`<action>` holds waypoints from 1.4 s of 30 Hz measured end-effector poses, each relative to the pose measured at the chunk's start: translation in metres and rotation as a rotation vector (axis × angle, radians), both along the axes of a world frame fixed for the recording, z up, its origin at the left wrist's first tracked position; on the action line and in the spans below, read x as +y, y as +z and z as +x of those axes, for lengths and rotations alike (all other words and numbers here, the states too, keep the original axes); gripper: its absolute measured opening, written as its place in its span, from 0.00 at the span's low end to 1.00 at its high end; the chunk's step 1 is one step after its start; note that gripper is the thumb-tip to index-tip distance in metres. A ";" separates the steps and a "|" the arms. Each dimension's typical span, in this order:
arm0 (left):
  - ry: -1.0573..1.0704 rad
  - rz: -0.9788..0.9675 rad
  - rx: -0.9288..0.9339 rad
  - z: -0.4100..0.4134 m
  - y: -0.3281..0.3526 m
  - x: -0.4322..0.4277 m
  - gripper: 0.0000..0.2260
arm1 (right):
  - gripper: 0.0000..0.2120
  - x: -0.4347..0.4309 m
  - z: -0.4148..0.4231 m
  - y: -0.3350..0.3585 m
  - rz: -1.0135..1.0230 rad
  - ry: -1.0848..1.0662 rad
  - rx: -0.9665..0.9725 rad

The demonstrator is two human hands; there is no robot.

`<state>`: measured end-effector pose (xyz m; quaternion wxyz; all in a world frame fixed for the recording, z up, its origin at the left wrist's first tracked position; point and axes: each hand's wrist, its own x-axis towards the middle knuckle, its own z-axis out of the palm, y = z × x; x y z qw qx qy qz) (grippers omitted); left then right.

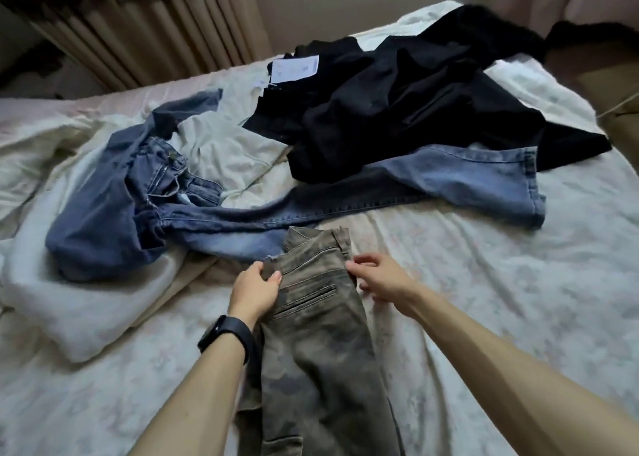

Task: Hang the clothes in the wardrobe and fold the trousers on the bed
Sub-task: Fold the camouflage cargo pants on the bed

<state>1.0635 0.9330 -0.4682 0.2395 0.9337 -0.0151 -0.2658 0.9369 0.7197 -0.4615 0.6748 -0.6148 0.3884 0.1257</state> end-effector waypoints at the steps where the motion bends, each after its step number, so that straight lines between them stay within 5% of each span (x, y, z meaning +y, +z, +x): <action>1: 0.003 -0.028 0.003 0.001 0.001 -0.005 0.14 | 0.09 0.002 0.001 -0.002 0.013 0.001 -0.023; 3: 0.019 -0.150 0.021 0.005 0.005 -0.016 0.11 | 0.08 0.001 0.001 -0.004 -0.046 0.012 -0.052; 7: -0.051 -0.253 -0.201 0.009 0.031 -0.014 0.07 | 0.12 -0.008 -0.004 0.000 -0.721 -0.052 -0.097; 9: -0.072 -0.303 -0.338 0.012 0.041 -0.007 0.07 | 0.12 -0.008 -0.002 0.002 -0.867 -0.093 -0.203; 12: -0.093 -0.147 -0.274 0.020 0.039 -0.003 0.06 | 0.05 -0.008 0.014 0.004 -0.829 0.154 0.011; 14: -0.150 -0.071 -0.154 0.015 0.026 0.000 0.06 | 0.11 0.000 0.013 0.004 -0.782 0.322 0.158; 18: -0.217 -0.163 -0.277 0.012 0.030 -0.007 0.10 | 0.14 0.017 0.006 0.010 -0.881 0.116 -0.085; 21: -0.285 0.000 -0.455 0.031 0.043 -0.019 0.12 | 0.21 0.022 0.008 0.009 -0.713 0.144 -0.036; 24: -0.238 0.217 -0.355 0.044 0.039 -0.021 0.13 | 0.26 0.039 -0.016 0.004 -0.621 0.224 -0.018; 28: -0.047 0.224 -0.251 0.037 0.028 -0.023 0.14 | 0.15 0.061 -0.069 0.002 -0.455 -0.054 -0.094; 32: -0.242 0.141 -0.544 -0.040 0.024 -0.009 0.30 | 0.03 0.082 -0.151 0.003 -0.342 -0.112 0.081; 36: -0.635 0.075 -0.602 -0.135 0.023 0.018 0.28 | 0.01 0.113 -0.213 0.013 -0.251 -0.219 0.165; 39: -0.750 0.182 -0.412 -0.174 0.019 0.038 0.27 | 0.12 0.126 -0.212 0.018 0.051 -0.249 0.131; 42: -0.815 0.327 -0.271 -0.179 0.016 0.059 0.28 | 0.20 0.130 -0.192 0.024 0.572 -0.449 0.171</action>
